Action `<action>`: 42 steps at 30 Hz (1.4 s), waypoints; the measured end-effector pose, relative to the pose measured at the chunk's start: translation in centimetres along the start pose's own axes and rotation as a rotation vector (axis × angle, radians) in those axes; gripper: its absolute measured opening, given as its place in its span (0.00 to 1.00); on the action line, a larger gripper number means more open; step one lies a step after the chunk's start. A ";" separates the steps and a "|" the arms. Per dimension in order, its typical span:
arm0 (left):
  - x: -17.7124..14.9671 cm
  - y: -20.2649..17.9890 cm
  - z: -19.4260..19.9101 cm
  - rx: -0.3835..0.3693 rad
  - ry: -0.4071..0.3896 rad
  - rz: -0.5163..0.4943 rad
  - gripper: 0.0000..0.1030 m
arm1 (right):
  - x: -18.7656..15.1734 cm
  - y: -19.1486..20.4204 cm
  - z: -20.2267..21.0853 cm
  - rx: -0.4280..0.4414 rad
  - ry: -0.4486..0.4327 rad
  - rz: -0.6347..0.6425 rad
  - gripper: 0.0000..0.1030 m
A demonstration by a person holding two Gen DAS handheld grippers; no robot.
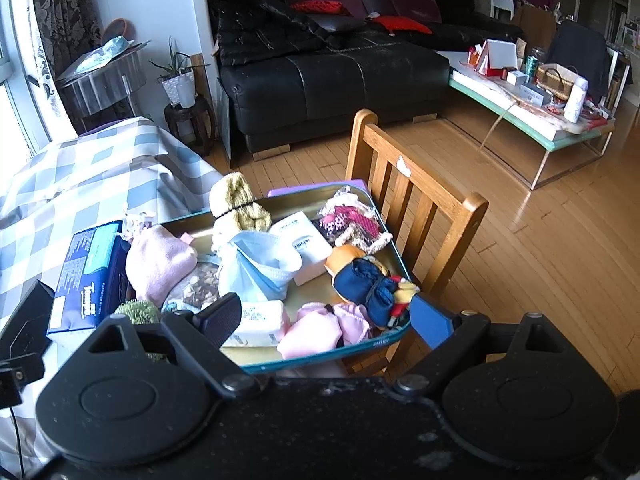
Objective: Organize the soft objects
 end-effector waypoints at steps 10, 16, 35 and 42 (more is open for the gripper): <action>-0.4 0.8 0.8 0.004 -0.032 0.030 0.91 | -0.7 0.2 0.3 -0.013 0.008 0.017 0.89; -0.7 0.7 0.5 -0.029 -0.011 0.037 0.91 | -0.7 0.2 0.3 -0.012 0.007 0.021 0.89; -0.9 0.5 0.1 -0.033 0.007 0.025 0.91 | -1.1 0.3 -0.4 -0.009 0.031 0.034 0.89; -0.9 0.4 -0.1 -0.039 0.013 0.021 0.91 | -1.2 0.5 -0.5 -0.009 0.034 0.038 0.89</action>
Point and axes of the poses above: each gripper's, at about its wrist camera, not at the fingertips, and z roughly against the way its jaws point, y to its left, x to its top, the point moved 4 cm from there along -z, roughly the way its jaws point, and after that the axes turned 3 degrees about -z, right-handed, at the moved point
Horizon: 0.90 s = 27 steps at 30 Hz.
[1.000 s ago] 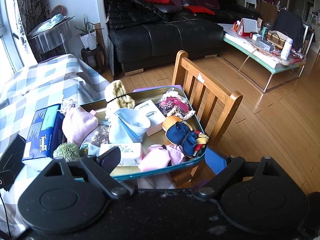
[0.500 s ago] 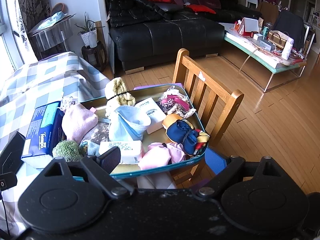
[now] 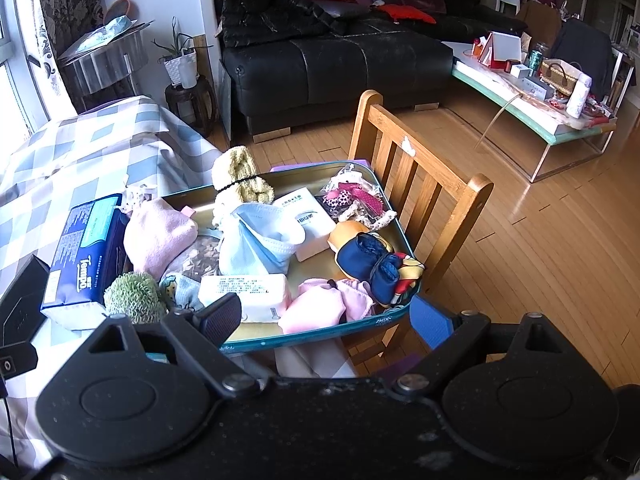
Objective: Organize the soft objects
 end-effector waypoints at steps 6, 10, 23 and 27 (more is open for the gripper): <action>0.0 -0.2 0.1 -0.006 0.001 -0.004 0.91 | -0.1 0.1 0.0 0.002 0.002 0.005 0.89; -0.1 -0.2 0.1 -0.007 0.001 -0.010 0.91 | -0.1 0.1 -0.1 0.002 0.003 0.004 0.89; -0.1 -0.4 0.0 -0.011 0.003 -0.012 0.91 | -0.3 0.2 -0.3 0.006 0.008 0.009 0.89; -0.2 -0.5 0.0 -0.012 0.005 -0.013 0.91 | -0.4 0.3 -0.3 0.006 0.009 0.008 0.89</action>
Point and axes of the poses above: each gripper's, at about its wrist camera, not at the fingertips, and z roughly against the way its jaws point, y to its left, x to its top, the point moved 4 cm from there along -z, roughly the way its jaws point, and after that the axes turned 3 degrees about -z, right-handed, at the moved point
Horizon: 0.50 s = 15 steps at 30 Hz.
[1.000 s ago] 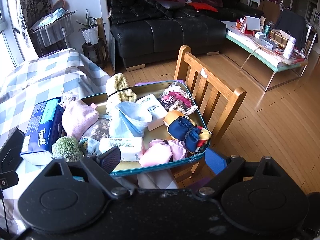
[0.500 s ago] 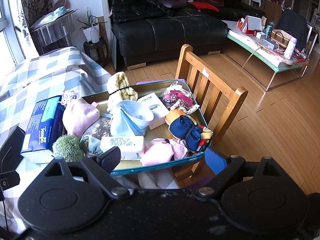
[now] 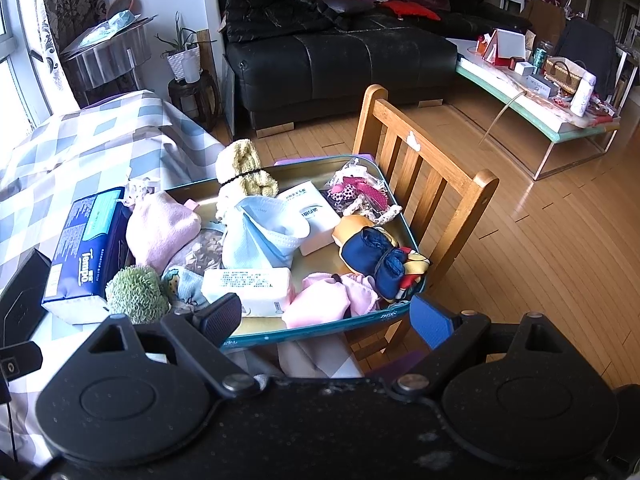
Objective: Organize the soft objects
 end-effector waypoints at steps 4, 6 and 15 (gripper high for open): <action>0.0 0.0 0.0 0.000 0.000 -0.001 0.91 | 0.0 -0.1 0.0 0.000 0.001 0.000 0.89; 0.0 0.0 -0.1 0.000 0.001 -0.001 0.91 | 0.0 -0.1 0.0 0.001 0.001 0.000 0.89; -0.1 0.0 -0.1 -0.002 0.001 -0.002 0.91 | -0.2 -0.1 -0.2 0.003 0.003 0.002 0.89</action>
Point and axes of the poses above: each gripper's, at about its wrist camera, not at the fingertips, and z roughly against the way its jaws point, y to its left, x to its top, the point moved 4 cm from there along -z, roughly the way its jaws point, and after that the axes turned 3 degrees about -z, right-handed, at the moved point
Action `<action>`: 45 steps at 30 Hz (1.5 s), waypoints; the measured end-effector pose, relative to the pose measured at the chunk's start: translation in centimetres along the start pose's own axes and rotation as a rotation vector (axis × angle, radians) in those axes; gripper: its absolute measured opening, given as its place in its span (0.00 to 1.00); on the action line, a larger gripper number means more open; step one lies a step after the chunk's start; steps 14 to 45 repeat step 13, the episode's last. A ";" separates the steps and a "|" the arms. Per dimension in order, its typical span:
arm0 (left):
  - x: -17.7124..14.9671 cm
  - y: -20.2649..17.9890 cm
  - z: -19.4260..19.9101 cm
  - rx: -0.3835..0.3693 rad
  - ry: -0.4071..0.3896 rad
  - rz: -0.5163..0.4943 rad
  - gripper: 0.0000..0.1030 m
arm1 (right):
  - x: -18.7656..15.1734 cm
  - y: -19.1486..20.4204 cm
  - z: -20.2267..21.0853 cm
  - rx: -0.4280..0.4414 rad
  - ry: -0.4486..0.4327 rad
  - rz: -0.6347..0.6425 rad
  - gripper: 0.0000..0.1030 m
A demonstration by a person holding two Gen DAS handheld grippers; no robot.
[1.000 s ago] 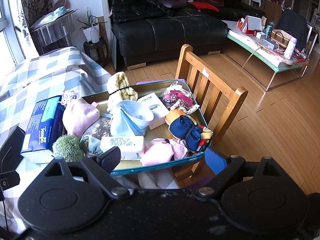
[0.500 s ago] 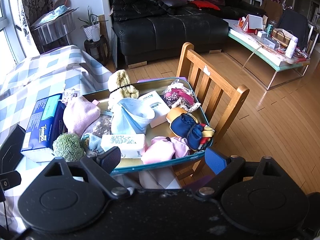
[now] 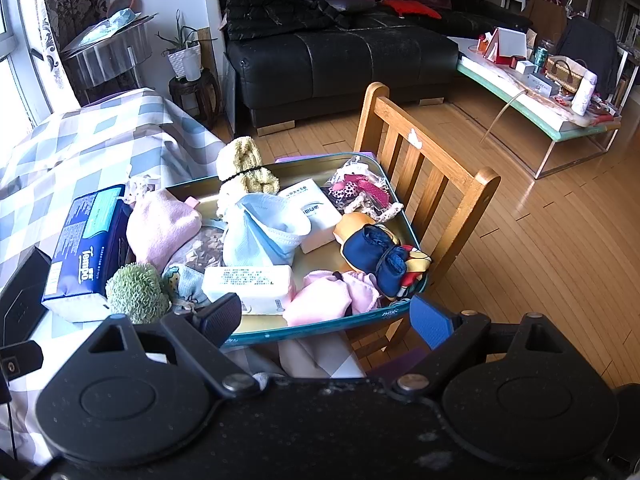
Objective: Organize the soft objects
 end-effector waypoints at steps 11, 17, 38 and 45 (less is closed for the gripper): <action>-0.2 0.0 -0.1 0.003 0.002 -0.002 0.91 | 0.0 0.0 0.0 0.001 0.001 0.000 0.89; -0.2 0.0 -0.1 0.003 0.002 -0.001 0.91 | 0.0 0.0 0.0 0.001 0.001 0.001 0.89; -0.2 0.0 -0.1 0.003 0.002 -0.001 0.91 | 0.0 0.0 0.0 0.001 0.001 0.001 0.89; -0.2 0.0 -0.1 0.003 0.002 -0.001 0.91 | 0.0 0.0 0.0 0.001 0.001 0.001 0.89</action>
Point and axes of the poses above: each gripper's, at about its wrist camera, not at the fingertips, and z roughly against the way its jaws point, y to its left, x to its top, the point moved 4 cm from there along -z, roughly the way its jaws point, and after that the axes turned 3 degrees about -z, right-handed, at the moved point
